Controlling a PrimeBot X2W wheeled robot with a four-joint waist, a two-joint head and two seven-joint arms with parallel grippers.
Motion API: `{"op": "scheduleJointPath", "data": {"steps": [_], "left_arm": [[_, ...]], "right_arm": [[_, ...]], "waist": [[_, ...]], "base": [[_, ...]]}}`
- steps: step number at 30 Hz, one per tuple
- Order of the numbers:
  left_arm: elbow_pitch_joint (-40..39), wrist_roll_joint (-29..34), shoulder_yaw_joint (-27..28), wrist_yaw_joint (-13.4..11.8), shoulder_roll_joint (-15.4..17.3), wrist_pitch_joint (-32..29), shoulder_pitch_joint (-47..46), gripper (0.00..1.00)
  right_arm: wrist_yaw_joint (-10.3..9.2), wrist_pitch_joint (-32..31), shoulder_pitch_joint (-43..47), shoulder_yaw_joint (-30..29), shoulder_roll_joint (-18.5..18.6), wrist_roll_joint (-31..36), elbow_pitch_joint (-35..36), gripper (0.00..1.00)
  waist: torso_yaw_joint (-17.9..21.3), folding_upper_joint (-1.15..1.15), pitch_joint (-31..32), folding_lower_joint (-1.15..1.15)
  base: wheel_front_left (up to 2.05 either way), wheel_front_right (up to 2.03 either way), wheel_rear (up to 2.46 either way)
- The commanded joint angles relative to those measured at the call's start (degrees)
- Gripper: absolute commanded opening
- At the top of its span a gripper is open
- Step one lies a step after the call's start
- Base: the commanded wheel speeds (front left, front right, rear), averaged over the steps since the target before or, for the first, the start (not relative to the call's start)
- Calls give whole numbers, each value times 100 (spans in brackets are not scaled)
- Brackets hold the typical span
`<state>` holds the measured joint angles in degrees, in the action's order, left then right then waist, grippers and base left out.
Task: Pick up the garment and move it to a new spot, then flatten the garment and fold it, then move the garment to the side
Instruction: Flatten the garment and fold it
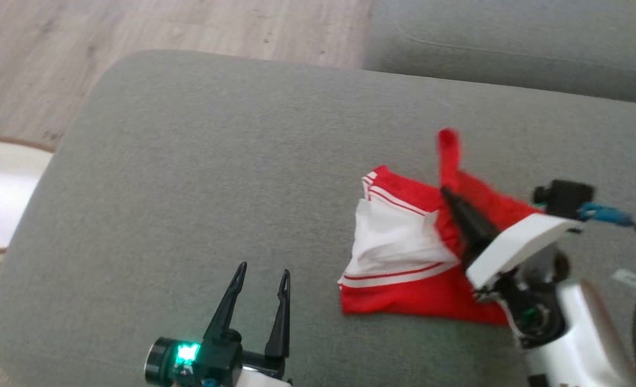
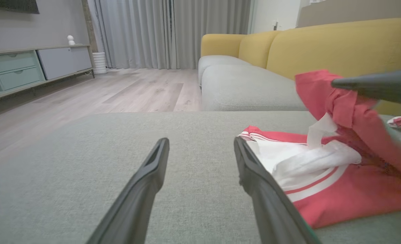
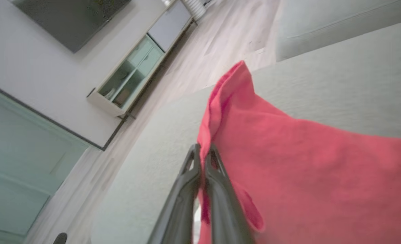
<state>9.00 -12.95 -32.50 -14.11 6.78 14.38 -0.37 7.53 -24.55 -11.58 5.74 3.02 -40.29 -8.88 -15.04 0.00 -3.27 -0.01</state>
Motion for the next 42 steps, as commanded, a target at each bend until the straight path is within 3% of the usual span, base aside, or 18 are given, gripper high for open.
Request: {"op": "scheduleJointPath", "data": {"steps": [1, 7, 8, 9, 10, 15, 19, 25, 29, 36, 42], "left_arm": [[-151, 84, 227, 18, -57, 62, -120, 100], [-109, 103, 263, 77, -121, 62, -117, 100], [-107, 107, 272, 80, -134, 62, -117, 100], [-104, 111, 280, 84, -147, 62, -114, 100], [-101, 114, 291, 85, -158, 62, -108, 100], [-105, 113, 396, 67, -196, 62, -26, 100], [-189, 66, 545, 67, -215, 62, 47, 100], [-259, -21, 830, 53, -172, 62, 231, 100], [-318, -57, 971, 42, -126, 62, 334, 100], [-345, -117, 1155, 22, -86, 62, 577, 100], [-303, -122, 1337, 28, -63, 62, 924, 100]], "right_arm": [[-4, 174, -302, 345, -11, -158, 64, 0], [-4, 561, -586, 1050, -13, -514, -604, 0], [-4, 623, -631, 1126, -13, -559, -703, 19], [-4, 678, -673, 1198, -13, -598, -791, 64], [-4, 733, -713, 1259, -13, -630, -867, 100], [-4, 973, -833, 1377, -13, -671, -951, 100], [-4, 1230, -741, 1134, -2, -180, -649, 100], [-4, 1677, -142, 858, 346, 593, 83, 100], [-4, 2333, 274, 821, 726, 1049, 387, 100], [-4, 3686, 1017, 808, 1118, 1688, 23, 100], [-4, 3946, 1631, 615, 983, 2257, -355, 100]], "waist": [[-189, 0, -7, 1], [-424, 0, -65, 1], [-445, 0, -67, 1], [-460, 0, -67, 1], [-466, 0, -66, 1], [-348, 0, 10, 1], [-90, 0, 140, 1], [442, 0, 451, 1], [772, 0, 561, 1], [1113, 0, 803, 1], [1213, 0, 992, 1]], "base": [[0, 0, 0], [0, 0, 0], [0, 0, 0], [0, 0, 0], [0, 0, 0], [0, 0, 0], [0, 0, 0], [0, 0, 0], [0, 0, 0], [0, 0, 0], [0, 0, 0]]}}
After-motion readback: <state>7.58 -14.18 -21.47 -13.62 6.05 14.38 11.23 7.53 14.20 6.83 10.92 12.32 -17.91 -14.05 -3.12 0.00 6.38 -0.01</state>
